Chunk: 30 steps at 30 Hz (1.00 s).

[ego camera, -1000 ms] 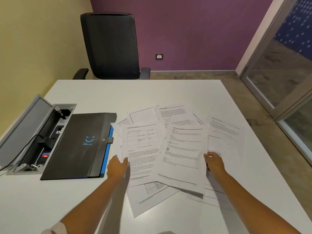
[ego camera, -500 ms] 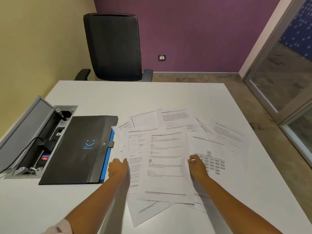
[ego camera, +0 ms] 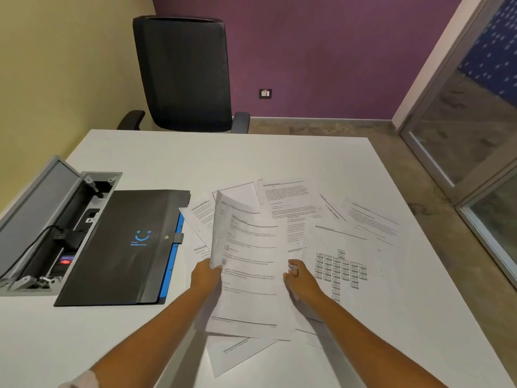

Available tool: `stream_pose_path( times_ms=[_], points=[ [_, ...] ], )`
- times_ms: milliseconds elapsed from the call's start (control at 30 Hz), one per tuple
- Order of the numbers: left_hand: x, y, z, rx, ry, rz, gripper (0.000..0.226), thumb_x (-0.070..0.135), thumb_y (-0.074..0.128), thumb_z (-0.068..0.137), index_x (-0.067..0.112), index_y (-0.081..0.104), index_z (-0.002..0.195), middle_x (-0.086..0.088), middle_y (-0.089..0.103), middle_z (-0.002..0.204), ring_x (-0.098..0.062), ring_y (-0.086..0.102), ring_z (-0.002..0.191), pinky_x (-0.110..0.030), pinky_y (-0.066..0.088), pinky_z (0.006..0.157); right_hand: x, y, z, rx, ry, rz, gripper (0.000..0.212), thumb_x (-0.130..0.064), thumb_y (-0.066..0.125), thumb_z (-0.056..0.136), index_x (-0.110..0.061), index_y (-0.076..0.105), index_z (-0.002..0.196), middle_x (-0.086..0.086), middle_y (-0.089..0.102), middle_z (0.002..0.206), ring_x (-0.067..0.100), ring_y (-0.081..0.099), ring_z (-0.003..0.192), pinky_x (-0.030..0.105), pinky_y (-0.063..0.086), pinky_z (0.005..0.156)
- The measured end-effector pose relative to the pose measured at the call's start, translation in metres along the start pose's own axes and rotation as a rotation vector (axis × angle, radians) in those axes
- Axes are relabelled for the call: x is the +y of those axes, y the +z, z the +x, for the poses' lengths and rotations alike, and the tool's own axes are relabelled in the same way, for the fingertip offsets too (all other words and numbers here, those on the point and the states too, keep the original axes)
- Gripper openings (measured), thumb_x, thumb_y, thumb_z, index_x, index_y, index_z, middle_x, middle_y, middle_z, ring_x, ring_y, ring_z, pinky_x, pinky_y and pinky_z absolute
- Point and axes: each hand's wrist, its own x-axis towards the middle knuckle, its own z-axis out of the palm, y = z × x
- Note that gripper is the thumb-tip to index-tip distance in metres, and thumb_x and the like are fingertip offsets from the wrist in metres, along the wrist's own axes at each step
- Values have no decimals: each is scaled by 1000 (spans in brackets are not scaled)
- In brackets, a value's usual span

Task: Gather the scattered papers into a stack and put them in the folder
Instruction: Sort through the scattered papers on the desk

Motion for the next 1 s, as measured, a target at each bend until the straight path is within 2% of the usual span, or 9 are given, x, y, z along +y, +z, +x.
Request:
stream_pose_path(
  times_ms=[67, 167, 233, 333, 500, 600, 767, 867, 1000],
  points=[
    [2, -3, -7, -57, 48, -89, 16, 23, 56, 90, 8, 58, 95, -7, 62, 83, -27, 57, 90, -30, 45, 72, 1, -2, -4, 30, 36, 107, 52, -19, 53, 92, -13, 32, 139, 12, 45, 141, 23, 52, 117, 29, 42, 94],
    [4, -14, -22, -115, 105, -207, 24, 30, 57, 89, 14, 56, 106, -2, 64, 92, -17, 61, 81, -24, 49, 64, -10, -9, -14, 78, 44, 338, 56, -15, 58, 90, -11, 31, 139, 12, 48, 137, 16, 54, 97, 19, 46, 70],
    [8, -20, -30, -152, 150, -281, 24, 32, 58, 88, 19, 57, 108, 1, 67, 94, -16, 64, 86, -26, 53, 67, -20, -16, -21, 119, 10, 439, 59, -11, 59, 89, -11, 30, 140, 5, 51, 127, 12, 50, 97, 22, 44, 81],
    [21, -29, -39, -206, 206, -341, 20, 29, 58, 88, 22, 59, 107, 1, 68, 101, -21, 64, 96, -37, 52, 84, -36, -30, -32, 146, -120, 411, 47, -10, 60, 88, -12, 41, 132, -1, 54, 114, 12, 52, 105, 23, 42, 88],
    [37, -39, -49, -187, 298, -347, 33, 20, 58, 89, 18, 57, 122, 7, 65, 110, -10, 61, 101, -23, 48, 87, -54, -62, -50, 238, -299, 366, 19, -16, 65, 84, -31, 61, 95, -17, 64, 87, 0, 62, 79, 9, 46, 62],
    [41, -33, -53, -139, 296, -326, 41, 19, 60, 87, 14, 53, 126, 3, 61, 113, -18, 56, 105, -34, 44, 94, -53, -66, -54, 251, -303, 400, 19, -17, 71, 80, -32, 60, 83, -26, 61, 75, -10, 61, 64, 2, 45, 50],
    [45, -18, -58, -140, 283, -335, 40, 17, 64, 84, 16, 54, 123, 0, 60, 113, -20, 55, 103, -35, 45, 90, -41, -54, -49, 171, -288, 404, 27, -13, 72, 78, -35, 58, 86, -32, 64, 70, -21, 60, 67, -3, 43, 54],
    [42, -10, -57, -157, 267, -295, 44, 16, 62, 86, 12, 51, 128, -7, 60, 122, -22, 55, 107, -35, 46, 92, -29, -46, -41, 133, -245, 366, 22, -15, 73, 78, -32, 62, 84, -29, 68, 71, -11, 65, 73, -1, 45, 56],
    [26, 3, -56, -96, 165, -199, 47, 14, 55, 90, 3, 43, 134, -18, 53, 134, -35, 50, 122, -43, 43, 101, -8, -31, -35, 59, -120, 153, 33, -13, 65, 85, -5, 60, 117, -1, 64, 104, 17, 61, 97, 18, 44, 79]
  ],
)
